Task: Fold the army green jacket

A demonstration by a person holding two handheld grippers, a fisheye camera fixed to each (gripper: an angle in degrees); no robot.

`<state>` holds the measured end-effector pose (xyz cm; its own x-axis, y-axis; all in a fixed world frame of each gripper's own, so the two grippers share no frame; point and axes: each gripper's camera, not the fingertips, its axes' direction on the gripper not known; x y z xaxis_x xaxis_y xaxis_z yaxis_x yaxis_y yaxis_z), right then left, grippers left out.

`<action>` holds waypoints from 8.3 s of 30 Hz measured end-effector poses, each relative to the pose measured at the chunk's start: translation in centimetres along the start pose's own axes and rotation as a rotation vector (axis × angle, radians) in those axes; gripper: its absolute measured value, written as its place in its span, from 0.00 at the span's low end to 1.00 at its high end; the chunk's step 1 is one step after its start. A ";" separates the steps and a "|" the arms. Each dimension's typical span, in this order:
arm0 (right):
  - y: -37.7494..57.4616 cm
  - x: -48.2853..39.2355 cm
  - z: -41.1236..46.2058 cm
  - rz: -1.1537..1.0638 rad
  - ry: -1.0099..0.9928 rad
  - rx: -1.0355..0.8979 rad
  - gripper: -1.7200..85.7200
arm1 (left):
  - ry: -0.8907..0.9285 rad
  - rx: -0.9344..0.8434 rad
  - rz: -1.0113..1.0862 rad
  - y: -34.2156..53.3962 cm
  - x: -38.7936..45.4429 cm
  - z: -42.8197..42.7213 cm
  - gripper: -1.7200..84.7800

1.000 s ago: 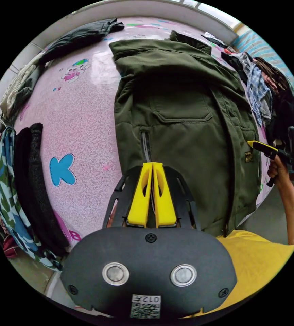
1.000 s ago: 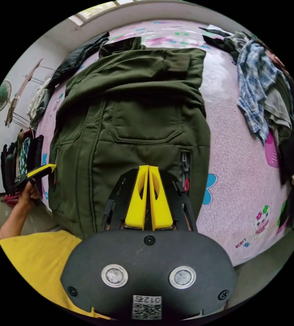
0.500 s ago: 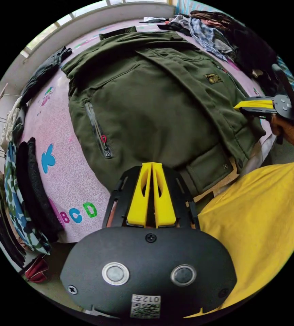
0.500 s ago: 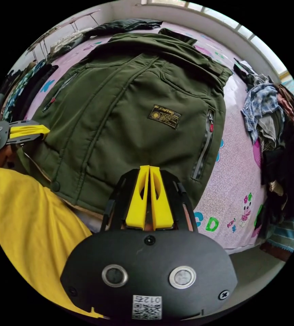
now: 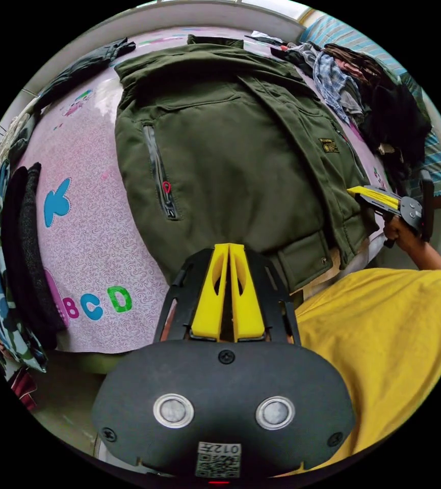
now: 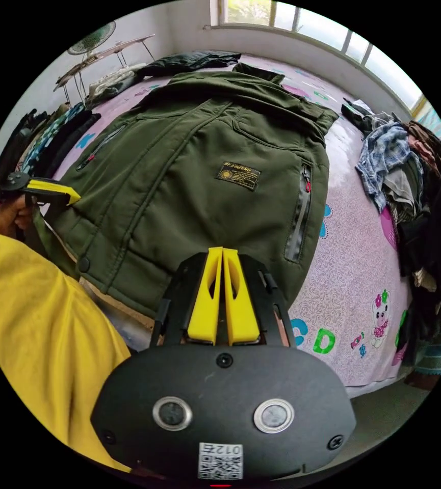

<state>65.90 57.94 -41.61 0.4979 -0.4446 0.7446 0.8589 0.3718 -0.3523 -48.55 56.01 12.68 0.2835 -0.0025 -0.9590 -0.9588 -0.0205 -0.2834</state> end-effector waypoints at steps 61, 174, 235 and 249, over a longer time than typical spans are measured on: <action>11.4 27.1 15.5 0.600 -0.592 -0.015 0.13 | 0.371 0.004 -0.309 13.9 -17.7 -1.5 0.13; -12.6 46.2 2.7 0.207 -0.447 0.012 0.15 | 0.257 0.067 0.018 -15.6 -21.9 -27.2 0.19; -25.6 7.7 -13.2 -0.193 -0.071 -0.204 0.02 | 0.040 -0.043 0.602 -27.7 15.5 -17.8 0.02; -32.5 7.7 -11.0 -0.067 -0.209 -0.464 0.03 | 0.122 -0.090 0.489 -32.8 17.0 -15.1 0.03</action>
<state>43.12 33.47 -30.65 0.4461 -0.2645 0.8550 0.8746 -0.0740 -0.4792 -12.01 41.51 5.83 -0.1924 -0.1502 -0.9698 -0.9759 -0.0739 0.2051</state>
